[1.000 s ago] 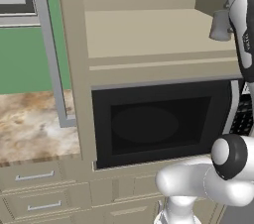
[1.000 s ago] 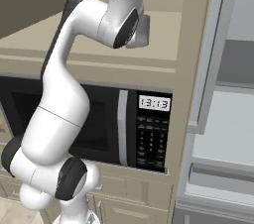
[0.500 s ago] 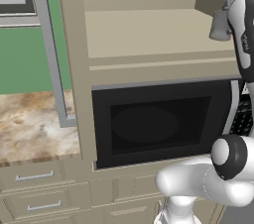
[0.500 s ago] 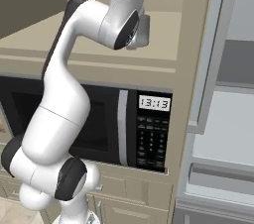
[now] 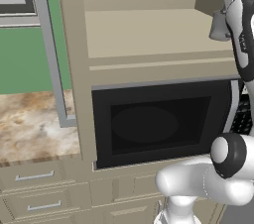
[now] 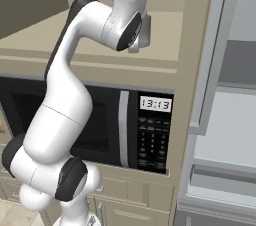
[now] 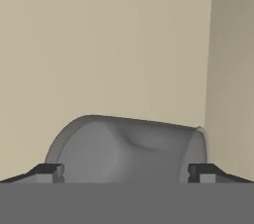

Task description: There is a bowl on the dining counter. Grab a lemon wedge from the fridge and place it in the bowl. Then get the liquor bottle and glass cup from the cabinet and place them next to the bowl.

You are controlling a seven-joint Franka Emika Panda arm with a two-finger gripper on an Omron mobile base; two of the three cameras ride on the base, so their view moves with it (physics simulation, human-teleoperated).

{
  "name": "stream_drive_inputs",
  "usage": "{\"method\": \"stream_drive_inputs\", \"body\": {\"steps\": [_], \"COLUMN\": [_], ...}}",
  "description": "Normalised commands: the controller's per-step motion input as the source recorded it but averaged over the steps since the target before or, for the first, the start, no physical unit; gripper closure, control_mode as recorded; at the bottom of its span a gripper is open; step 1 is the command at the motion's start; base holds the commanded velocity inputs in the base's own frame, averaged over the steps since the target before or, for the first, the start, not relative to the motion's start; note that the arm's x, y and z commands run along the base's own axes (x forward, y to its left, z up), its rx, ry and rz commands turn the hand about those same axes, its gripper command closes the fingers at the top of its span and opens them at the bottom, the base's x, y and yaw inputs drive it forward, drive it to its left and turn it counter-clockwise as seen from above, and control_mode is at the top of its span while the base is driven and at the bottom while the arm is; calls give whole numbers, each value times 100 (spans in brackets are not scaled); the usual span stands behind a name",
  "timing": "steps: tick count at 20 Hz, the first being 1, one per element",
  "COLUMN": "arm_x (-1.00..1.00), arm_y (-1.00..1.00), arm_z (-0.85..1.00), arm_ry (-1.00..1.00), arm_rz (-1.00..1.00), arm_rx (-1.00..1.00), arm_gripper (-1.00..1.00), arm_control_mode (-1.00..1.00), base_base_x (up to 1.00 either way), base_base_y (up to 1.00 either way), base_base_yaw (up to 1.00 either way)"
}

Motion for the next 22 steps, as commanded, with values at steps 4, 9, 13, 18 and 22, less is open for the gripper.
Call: {"method": "stream_drive_inputs", "body": {"steps": [4,9,13,18,22], "arm_x": [5,2,0,0,0], "arm_y": [-6,-8,-9,-6,-1], "arm_z": [-10,-10,-12,-15,-17], "arm_ry": [5,5,4,4,4], "arm_rz": [1,1,2,4,4], "arm_rx": [0,0,0,0,0], "arm_gripper": [-100,-100,-100,-100,-100], "arm_control_mode": [-100,-100,-100,-100,-100], "base_base_x": [0,0,0,0,0], "base_base_y": [0,0,0,0,0], "base_base_yaw": [0,0,0,0,0]}}
